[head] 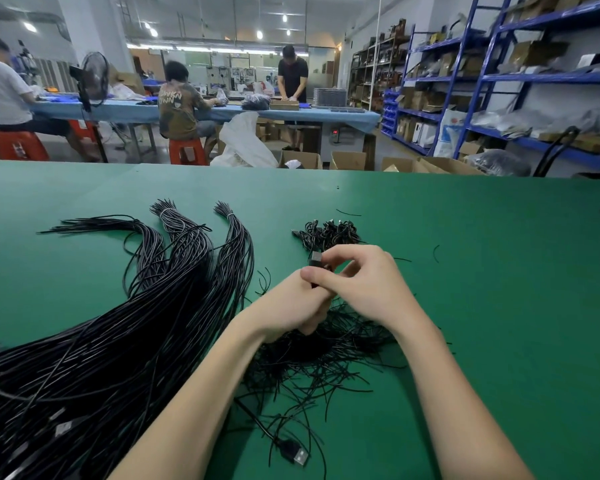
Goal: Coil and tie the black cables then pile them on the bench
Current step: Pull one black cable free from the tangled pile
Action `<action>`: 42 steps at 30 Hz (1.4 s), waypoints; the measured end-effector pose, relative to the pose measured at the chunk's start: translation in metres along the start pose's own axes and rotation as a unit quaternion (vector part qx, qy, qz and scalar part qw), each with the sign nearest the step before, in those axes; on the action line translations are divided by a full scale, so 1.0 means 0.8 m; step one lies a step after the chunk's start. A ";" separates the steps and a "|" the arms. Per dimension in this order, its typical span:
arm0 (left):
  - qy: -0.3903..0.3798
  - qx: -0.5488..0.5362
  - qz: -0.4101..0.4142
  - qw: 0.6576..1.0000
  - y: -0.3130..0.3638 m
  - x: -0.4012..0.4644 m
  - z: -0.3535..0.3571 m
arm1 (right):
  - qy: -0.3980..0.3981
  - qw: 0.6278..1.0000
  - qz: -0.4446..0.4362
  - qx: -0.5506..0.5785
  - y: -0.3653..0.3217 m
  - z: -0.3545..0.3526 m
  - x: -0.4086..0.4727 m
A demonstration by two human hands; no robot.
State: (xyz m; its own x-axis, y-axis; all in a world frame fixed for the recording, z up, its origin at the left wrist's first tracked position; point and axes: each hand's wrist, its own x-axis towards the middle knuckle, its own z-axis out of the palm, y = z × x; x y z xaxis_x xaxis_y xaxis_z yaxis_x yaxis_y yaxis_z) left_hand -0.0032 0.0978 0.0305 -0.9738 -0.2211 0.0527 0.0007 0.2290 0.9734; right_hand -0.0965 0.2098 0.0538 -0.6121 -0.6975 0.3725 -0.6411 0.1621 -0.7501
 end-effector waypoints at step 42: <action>-0.096 -0.418 -0.190 0.883 0.014 -0.003 -0.007 | -0.008 0.947 0.125 0.295 0.040 -0.018 -0.001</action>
State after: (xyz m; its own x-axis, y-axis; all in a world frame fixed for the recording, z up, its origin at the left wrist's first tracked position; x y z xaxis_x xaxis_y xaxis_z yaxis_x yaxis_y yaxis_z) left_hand 0.0001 0.0959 0.0428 -0.9602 0.0516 -0.2745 -0.2455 -0.6247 0.7413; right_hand -0.1234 0.2255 0.0371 -0.7013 -0.6995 0.1374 -0.1036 -0.0906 -0.9905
